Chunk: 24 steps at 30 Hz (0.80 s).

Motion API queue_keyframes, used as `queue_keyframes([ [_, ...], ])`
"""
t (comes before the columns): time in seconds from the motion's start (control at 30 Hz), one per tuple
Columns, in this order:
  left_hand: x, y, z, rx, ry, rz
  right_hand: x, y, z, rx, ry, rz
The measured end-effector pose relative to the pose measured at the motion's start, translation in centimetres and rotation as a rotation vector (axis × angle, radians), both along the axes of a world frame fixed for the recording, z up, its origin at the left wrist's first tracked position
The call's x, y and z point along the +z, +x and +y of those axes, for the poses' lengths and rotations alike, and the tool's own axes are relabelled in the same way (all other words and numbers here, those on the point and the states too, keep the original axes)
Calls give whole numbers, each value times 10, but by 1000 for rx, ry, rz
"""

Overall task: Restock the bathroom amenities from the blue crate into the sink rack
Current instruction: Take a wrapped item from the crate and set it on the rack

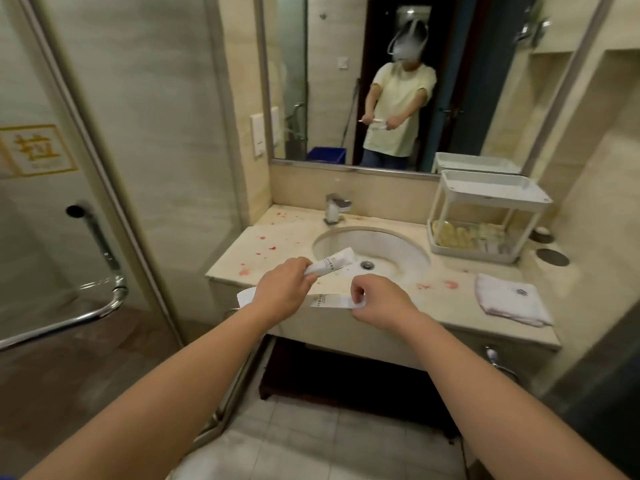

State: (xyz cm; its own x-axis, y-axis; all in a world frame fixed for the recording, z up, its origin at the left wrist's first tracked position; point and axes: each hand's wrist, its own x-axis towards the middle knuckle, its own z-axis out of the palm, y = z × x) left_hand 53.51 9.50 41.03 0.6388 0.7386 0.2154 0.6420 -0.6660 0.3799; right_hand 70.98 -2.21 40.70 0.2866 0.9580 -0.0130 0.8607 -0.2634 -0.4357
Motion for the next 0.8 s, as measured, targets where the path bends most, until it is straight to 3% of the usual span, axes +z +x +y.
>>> queue_keyframes([
  [0.53,11,222,68,-322,43,-63,29,175,18,-372,94,28],
  [0.8,39,340,115,-463,54,-114,50,268,49,-482,159,-46],
])
